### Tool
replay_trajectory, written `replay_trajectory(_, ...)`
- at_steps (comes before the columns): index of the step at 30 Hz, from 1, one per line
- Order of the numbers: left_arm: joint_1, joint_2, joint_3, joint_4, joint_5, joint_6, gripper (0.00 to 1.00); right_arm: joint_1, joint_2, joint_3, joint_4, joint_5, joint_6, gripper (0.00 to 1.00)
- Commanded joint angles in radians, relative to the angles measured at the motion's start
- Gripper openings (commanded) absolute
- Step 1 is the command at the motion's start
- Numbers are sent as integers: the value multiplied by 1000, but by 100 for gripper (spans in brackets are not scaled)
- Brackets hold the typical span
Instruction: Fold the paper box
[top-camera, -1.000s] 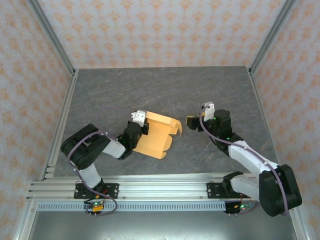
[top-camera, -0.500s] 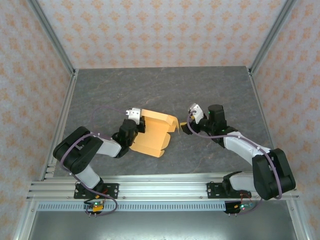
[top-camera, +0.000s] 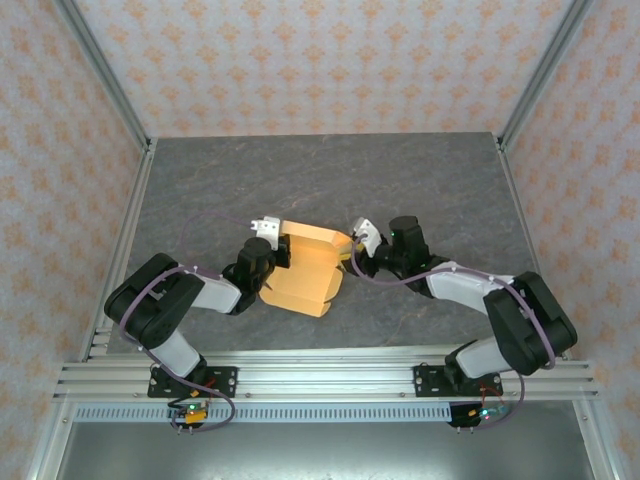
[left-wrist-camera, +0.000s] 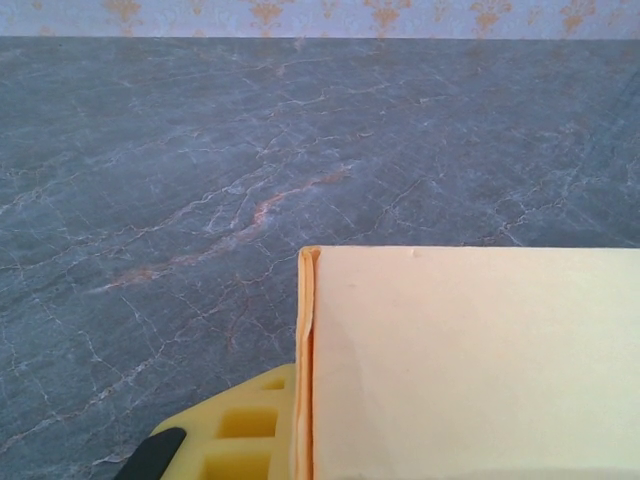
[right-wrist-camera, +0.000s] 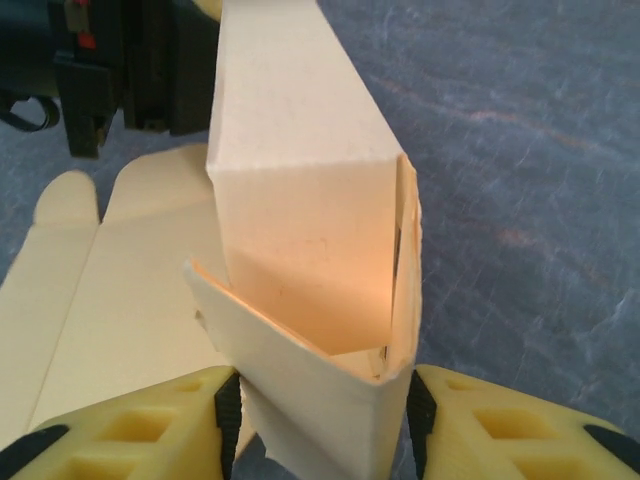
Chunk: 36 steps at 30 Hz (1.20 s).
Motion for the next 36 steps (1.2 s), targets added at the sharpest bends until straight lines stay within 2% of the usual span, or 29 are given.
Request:
replay_trajectory(1, 5, 2, 22, 24, 30, -40, 0, 14, 17, -6, 175, 57, 49, 46)
replay_trajectory(6, 4, 15, 6, 66, 10, -80, 0, 68, 65, -25, 284, 138, 105, 39)
replay_trajectory(11, -1, -1, 4, 16, -53, -128, 0, 127, 103, -51, 414, 283, 147, 39)
replay_trajectory(14, -19, -11, -6, 10, -121, -151, 0, 147, 118, -54, 454, 328, 163, 40)
replay_trajectory(17, -46, -11, -10, 14, -200, -151, 0, 171, 141, -32, 439, 342, 162, 41)
replay_trajectory(22, -75, 0, 11, -42, -276, -163, 0, 186, 170, -15, 421, 279, 160, 47)
replay_trajectory(30, -105, -6, 17, -54, -320, -201, 0, 187, 215, -5, 497, 552, 296, 39)
replay_trajectory(34, -135, 10, 38, -75, -332, -212, 0, 211, 267, 14, 541, 585, 330, 39)
replay_trajectory(36, -147, 22, 44, -76, -347, -226, 0, 245, 294, 27, 561, 668, 324, 39)
